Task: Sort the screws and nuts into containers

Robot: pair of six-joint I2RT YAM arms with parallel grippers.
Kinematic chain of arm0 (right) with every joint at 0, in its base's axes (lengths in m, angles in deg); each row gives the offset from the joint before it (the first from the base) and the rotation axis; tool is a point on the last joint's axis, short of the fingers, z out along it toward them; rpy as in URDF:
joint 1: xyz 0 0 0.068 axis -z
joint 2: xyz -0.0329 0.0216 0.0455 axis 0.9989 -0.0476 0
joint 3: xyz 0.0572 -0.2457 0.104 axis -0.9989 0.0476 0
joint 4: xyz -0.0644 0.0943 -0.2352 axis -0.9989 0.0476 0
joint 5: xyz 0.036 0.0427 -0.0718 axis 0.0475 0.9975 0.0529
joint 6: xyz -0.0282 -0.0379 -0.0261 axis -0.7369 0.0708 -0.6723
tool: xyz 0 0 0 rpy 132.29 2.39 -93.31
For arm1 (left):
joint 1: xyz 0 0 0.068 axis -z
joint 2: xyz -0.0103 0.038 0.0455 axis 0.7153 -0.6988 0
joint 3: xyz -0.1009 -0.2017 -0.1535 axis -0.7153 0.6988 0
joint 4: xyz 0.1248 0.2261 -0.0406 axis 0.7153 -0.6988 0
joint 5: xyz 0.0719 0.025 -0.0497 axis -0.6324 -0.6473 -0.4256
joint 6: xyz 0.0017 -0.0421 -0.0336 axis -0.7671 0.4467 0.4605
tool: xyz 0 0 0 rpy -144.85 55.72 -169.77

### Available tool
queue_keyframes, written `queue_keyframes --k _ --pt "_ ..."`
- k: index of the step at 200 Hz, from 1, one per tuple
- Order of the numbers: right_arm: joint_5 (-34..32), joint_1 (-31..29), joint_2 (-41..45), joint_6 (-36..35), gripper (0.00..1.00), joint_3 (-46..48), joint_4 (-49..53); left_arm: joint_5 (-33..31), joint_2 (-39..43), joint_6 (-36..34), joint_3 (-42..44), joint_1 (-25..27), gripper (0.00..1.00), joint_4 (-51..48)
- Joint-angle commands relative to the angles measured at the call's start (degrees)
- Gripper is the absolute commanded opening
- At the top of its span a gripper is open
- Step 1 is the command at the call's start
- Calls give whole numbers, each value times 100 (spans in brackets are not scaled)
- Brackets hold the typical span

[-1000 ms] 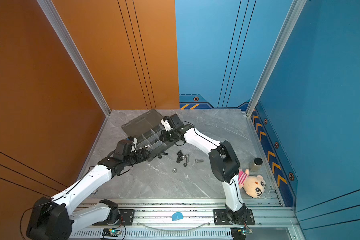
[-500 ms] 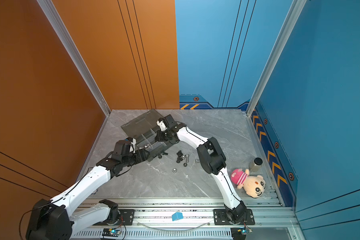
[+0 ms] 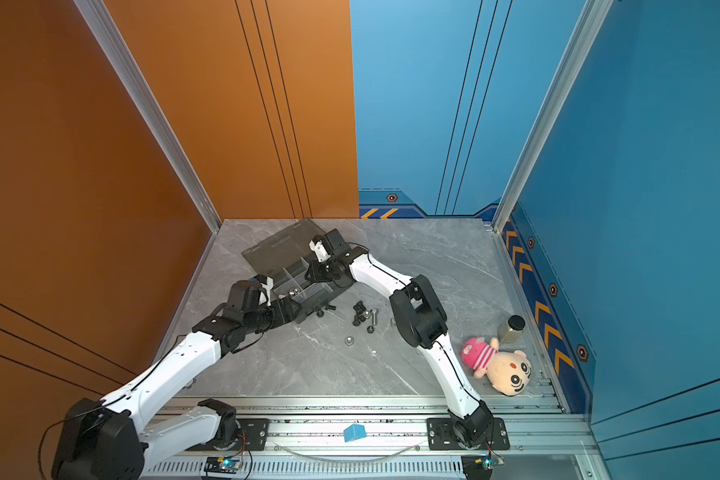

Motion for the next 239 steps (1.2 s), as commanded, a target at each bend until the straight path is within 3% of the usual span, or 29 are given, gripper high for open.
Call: queue_keyframes --k 1,49,51,138,181,239 --pt "-137 0 -13 -63 30 -184 269 123 108 25 78 -56 83 46" --pt "-307 31 743 -290 32 484 321 109 146 24 79 -56 85 17" --pt "-321 31 794 -300 32 537 319 113 144 23 78 -52 89 16" --pt "-1869 83 3164 -209 41 3430 788 75 8 41 -69 58 97 15" --pt "-2251 94 3650 215 45 4424 793 43 -150 62 -168 170 98 51" --pt "-2391 93 3664 526 45 5103 599 10 -289 70 -257 307 98 68"
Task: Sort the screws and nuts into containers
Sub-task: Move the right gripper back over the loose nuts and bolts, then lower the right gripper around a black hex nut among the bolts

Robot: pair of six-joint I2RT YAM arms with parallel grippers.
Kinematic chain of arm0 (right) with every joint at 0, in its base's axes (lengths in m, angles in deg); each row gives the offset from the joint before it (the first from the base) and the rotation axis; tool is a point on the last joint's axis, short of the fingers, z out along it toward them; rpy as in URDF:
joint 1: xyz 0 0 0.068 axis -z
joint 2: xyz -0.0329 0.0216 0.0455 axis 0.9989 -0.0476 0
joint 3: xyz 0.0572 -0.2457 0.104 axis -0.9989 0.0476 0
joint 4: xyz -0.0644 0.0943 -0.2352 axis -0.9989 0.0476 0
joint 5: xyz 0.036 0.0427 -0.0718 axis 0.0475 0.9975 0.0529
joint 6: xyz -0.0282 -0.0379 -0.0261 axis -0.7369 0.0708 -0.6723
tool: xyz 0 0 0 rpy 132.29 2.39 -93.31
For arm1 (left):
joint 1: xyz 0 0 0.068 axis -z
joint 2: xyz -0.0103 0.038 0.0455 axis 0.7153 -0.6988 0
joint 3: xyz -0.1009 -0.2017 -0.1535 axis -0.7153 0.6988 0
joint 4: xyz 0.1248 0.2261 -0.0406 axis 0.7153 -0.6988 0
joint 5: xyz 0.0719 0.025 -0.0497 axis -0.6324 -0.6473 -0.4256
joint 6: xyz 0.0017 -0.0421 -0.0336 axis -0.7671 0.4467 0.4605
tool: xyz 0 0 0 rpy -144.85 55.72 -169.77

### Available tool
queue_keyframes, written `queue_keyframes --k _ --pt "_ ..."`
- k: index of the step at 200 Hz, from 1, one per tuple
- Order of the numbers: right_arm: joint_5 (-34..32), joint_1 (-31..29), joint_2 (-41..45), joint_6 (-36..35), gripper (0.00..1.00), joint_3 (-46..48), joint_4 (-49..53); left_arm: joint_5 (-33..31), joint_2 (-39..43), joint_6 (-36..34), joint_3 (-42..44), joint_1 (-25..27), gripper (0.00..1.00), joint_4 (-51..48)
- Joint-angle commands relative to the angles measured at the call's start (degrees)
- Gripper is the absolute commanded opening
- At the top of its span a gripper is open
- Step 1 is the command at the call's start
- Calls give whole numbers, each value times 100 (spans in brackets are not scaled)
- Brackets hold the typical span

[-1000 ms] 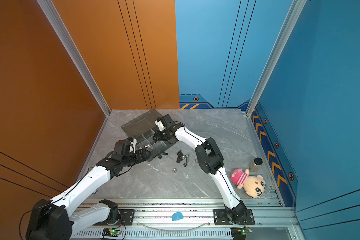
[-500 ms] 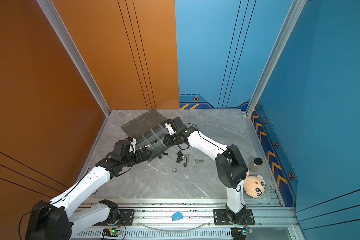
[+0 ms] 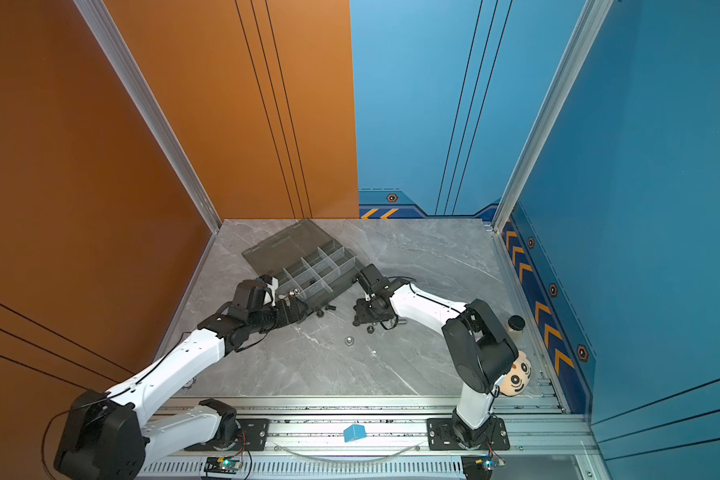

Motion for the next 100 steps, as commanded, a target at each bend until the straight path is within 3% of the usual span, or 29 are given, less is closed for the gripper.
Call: queue_keyframes --k 1,100 --pt "-234 3 179 226 45 177 16 12 -61 23 -180 63 98 27" --pt "-213 -49 185 385 41 613 -130 -62 -238 53 -287 246 98 62"
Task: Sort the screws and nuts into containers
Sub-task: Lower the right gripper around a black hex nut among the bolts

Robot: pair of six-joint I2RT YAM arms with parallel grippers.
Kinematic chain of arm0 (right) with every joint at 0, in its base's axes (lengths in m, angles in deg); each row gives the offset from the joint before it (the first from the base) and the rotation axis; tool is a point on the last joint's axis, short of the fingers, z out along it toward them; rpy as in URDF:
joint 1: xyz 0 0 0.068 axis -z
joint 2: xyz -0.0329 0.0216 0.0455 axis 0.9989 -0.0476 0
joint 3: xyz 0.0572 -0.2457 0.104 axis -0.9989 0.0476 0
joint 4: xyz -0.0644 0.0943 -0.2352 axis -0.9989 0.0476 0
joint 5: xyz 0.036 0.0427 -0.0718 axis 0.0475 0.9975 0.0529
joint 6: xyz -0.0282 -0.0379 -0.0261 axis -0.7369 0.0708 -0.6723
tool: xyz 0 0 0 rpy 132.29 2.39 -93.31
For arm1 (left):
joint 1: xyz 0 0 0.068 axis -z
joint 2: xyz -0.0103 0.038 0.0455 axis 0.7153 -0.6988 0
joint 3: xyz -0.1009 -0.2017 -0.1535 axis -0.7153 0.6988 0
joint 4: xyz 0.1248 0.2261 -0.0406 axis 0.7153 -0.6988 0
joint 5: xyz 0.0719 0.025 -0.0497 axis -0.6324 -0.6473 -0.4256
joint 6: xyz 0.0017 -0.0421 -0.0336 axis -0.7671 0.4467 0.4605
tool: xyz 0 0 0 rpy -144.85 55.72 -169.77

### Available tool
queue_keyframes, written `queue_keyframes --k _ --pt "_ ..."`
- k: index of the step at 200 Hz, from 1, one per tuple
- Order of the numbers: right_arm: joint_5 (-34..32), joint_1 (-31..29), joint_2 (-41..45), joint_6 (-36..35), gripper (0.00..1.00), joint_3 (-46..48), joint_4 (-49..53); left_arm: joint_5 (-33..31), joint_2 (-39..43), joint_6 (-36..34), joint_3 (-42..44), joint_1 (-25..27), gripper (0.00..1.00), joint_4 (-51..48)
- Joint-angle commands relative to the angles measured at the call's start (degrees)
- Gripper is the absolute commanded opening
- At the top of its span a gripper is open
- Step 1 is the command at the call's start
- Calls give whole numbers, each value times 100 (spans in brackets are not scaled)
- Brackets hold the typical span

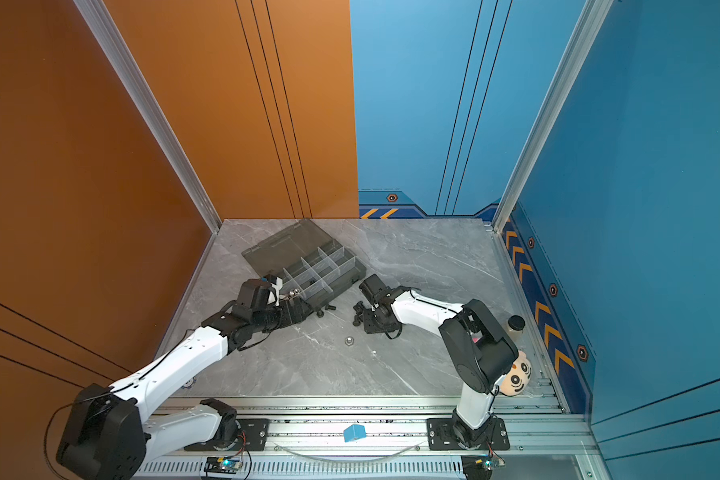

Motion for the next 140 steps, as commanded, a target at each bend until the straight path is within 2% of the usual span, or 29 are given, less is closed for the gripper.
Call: queue_keyframes --k 1,140 --pt "-88 -41 185 119 41 91 -110 -56 -90 37 -190 73 98 47" --pt "84 -182 -58 208 38 26 -281 -94 -249 6 -218 170 98 87"
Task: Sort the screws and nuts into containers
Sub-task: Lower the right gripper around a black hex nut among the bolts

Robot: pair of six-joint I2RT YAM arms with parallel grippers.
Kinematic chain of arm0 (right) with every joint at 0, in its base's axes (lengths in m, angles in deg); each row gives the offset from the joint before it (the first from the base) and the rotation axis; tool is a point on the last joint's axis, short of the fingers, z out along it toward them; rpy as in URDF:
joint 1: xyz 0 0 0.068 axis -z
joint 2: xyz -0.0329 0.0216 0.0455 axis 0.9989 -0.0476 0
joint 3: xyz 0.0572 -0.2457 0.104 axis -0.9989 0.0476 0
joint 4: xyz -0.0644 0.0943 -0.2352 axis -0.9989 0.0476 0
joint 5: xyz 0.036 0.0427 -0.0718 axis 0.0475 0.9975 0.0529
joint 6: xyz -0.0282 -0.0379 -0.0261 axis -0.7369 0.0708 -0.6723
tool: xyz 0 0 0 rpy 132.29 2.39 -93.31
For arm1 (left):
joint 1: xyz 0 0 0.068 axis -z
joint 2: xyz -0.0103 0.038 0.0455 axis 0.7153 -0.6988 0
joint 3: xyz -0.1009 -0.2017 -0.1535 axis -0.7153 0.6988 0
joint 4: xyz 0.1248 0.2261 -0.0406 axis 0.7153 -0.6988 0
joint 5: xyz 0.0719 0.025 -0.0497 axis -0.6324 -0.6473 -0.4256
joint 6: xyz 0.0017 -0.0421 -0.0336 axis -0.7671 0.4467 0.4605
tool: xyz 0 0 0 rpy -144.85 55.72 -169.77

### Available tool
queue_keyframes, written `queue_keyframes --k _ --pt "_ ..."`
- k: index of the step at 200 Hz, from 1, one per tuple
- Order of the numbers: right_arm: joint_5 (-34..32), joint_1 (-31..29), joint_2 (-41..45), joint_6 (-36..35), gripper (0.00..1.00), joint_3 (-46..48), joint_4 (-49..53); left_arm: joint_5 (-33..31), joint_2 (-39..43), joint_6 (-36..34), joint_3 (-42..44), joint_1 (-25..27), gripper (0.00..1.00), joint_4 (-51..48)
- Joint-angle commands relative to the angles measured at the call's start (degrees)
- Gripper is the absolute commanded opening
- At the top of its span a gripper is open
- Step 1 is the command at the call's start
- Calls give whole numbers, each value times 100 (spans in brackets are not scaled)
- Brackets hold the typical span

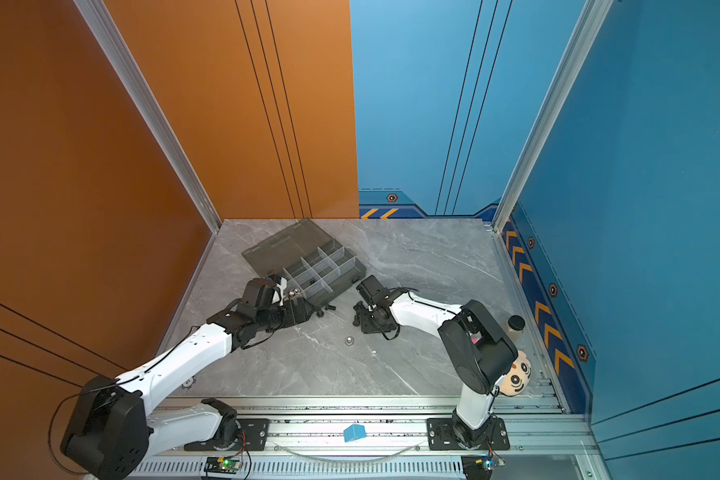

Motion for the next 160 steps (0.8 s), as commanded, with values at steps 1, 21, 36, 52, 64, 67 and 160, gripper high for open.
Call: queue_keyframes --k 1,21,36,52,64,67,160 --pt "11 -53 -72 126 38 23 -28 -75 -53 5 -144 46 98 61" --pt "-35 -53 -116 135 37 8 -1 -79 -55 -8 -134 50 98 65" --pt "-72 -53 -149 135 35 -1 41 -73 -55 -5 -135 50 98 71" --pt "-164 -236 -183 127 35 -20 123 -73 -63 1 -139 51 98 76" --pt "-255 -261 -215 110 34 -45 205 -65 -70 -5 -126 47 98 92" --pt "-274 -268 -213 108 33 -42 222 -66 -73 -3 -130 47 98 96" --pt "-491 -352 -517 73 32 -162 280 -72 26 -5 -64 41 98 93"
